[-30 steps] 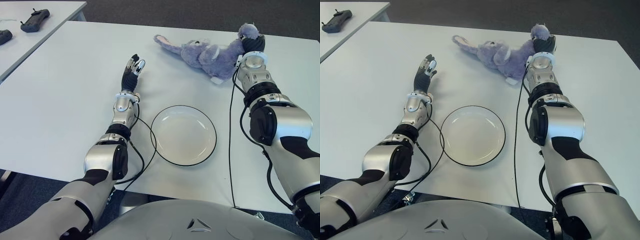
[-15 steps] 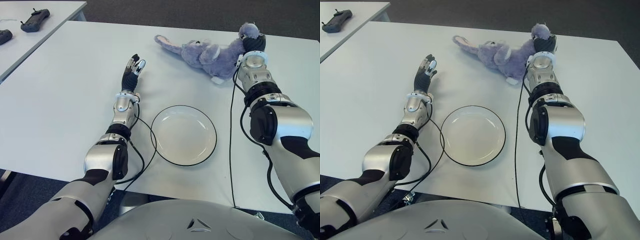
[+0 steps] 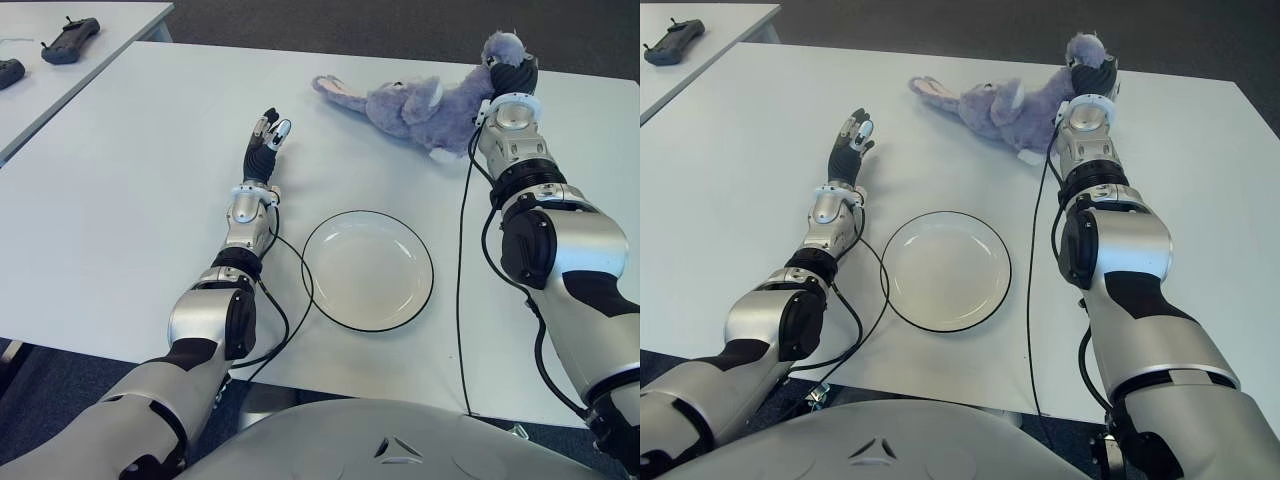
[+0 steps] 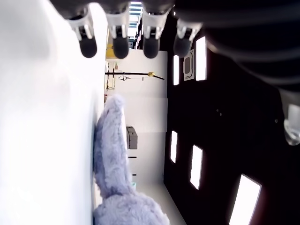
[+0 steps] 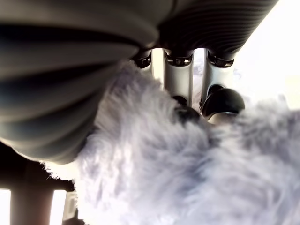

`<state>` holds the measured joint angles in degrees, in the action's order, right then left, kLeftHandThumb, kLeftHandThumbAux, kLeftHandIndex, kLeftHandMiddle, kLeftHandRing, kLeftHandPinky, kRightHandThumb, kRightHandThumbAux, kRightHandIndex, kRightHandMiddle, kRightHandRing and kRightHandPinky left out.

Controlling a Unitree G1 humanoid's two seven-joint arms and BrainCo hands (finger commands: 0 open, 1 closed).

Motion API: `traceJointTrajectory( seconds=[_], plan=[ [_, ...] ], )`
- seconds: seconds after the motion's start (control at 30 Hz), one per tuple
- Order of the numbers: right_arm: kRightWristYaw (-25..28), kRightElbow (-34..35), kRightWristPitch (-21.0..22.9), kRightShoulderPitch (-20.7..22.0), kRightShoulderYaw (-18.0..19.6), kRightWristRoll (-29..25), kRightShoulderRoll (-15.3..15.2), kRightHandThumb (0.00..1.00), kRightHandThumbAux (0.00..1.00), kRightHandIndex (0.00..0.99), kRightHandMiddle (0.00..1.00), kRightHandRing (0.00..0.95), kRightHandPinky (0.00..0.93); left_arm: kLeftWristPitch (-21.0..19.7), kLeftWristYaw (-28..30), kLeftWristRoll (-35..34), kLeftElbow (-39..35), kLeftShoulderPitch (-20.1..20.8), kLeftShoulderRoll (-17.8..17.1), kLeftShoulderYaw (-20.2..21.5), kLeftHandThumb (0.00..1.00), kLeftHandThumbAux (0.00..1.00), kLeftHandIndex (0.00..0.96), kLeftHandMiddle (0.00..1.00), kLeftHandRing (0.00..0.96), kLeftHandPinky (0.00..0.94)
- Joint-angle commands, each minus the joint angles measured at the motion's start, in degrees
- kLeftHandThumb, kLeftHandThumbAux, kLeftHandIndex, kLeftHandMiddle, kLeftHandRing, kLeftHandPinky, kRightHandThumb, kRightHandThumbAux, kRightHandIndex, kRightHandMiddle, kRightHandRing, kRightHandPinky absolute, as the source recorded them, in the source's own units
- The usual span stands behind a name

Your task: Put the doll into the plate.

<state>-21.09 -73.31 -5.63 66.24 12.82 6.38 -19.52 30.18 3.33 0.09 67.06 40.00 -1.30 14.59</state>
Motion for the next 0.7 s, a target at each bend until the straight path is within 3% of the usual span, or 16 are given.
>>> traceJointTrajectory(
  seconds=[0.03,0.37,0.7],
  plan=[
    [0.3,2.4,-3.7,1.5,-0.1,-1.0,-0.7,0.73,0.709,0.442,0.822,0.84,0.863,-6.8,-2.4,0.4,9.9,-14.9,2.3,0.0,0.0,0.384,0.0,0.0,0.0,0.0],
    [1.6,12.1,-8.2,-3.9,-2.1,0.1,-0.2,0.728,0.709,0.442,0.829,0.845,0.865,-8.0,-1.7,-0.2,10.1,-14.7,2.0,0.5,0.0,0.391,0.0,0.0,0.0,0.0],
    [2.3,29.8,-5.3,-12.9,-4.7,2.2,0.4,0.724,0.709,0.442,0.837,0.848,0.868,-7.9,-2.2,0.2,10.1,-14.8,2.2,0.2,0.0,0.403,0.0,0.0,0.0,0.0]
  ],
)
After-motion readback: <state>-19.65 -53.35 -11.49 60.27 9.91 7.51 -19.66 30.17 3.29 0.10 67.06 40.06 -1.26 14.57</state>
